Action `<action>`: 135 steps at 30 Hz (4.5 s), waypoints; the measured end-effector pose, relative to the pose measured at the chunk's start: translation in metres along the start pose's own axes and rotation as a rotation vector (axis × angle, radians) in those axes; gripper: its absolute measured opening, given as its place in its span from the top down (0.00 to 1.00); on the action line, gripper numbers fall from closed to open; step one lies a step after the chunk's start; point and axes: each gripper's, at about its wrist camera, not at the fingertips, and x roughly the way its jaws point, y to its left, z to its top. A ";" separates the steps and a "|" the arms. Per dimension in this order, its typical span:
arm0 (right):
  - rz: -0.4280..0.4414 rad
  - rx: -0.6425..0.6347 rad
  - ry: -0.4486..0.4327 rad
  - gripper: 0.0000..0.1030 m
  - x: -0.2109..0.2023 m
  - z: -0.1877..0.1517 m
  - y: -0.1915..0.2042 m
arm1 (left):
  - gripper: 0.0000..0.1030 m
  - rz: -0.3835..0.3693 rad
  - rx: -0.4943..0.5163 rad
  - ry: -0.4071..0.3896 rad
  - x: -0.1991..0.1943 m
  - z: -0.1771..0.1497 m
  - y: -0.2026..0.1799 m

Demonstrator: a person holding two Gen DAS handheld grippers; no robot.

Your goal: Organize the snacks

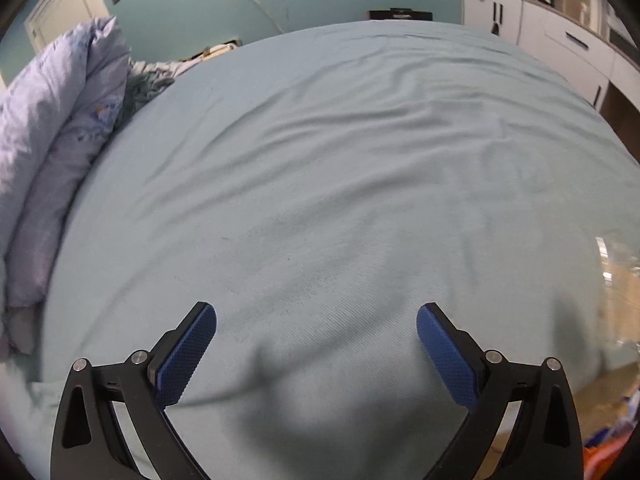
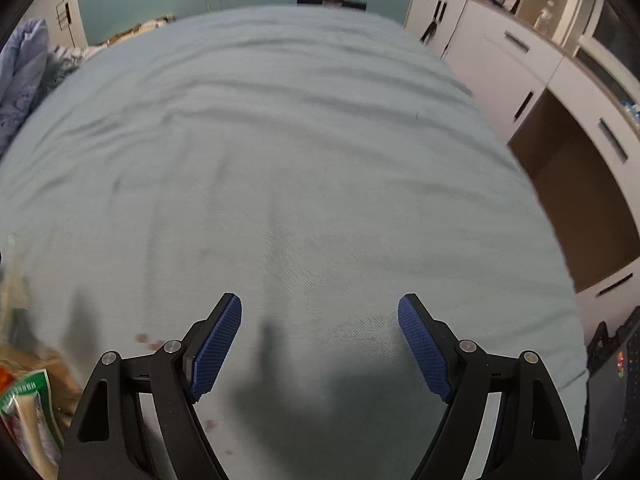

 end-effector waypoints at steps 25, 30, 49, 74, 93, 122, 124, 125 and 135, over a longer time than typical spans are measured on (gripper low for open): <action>0.074 -0.071 -0.216 0.00 0.066 -0.033 -0.020 | 0.00 -0.093 -0.065 -0.092 0.033 -0.043 0.022; 0.073 -0.070 -0.219 0.00 0.060 -0.034 -0.024 | 0.00 -0.102 -0.072 -0.089 0.033 -0.042 0.024; 0.061 -0.070 -0.221 0.00 0.046 -0.027 -0.022 | 0.00 -0.101 -0.072 -0.087 0.032 -0.043 0.024; 0.061 -0.066 -0.218 0.00 0.045 -0.029 -0.020 | 0.00 -0.101 -0.072 -0.087 0.032 -0.043 0.022; 0.060 -0.067 -0.219 0.00 0.043 -0.030 -0.020 | 0.00 -0.099 -0.070 -0.083 0.036 -0.041 0.022; 0.059 -0.067 -0.217 0.00 0.042 -0.030 -0.020 | 0.00 -0.101 -0.073 -0.085 0.036 -0.043 0.022; 0.059 -0.067 -0.217 0.00 0.042 -0.030 -0.020 | 0.00 -0.102 -0.073 -0.085 0.036 -0.042 0.022; 0.059 -0.067 -0.217 0.00 0.042 -0.030 -0.020 | 0.00 -0.101 -0.073 -0.085 0.036 -0.043 0.022; 0.059 -0.067 -0.217 0.00 0.042 -0.031 -0.020 | 0.00 -0.101 -0.073 -0.085 0.036 -0.042 0.022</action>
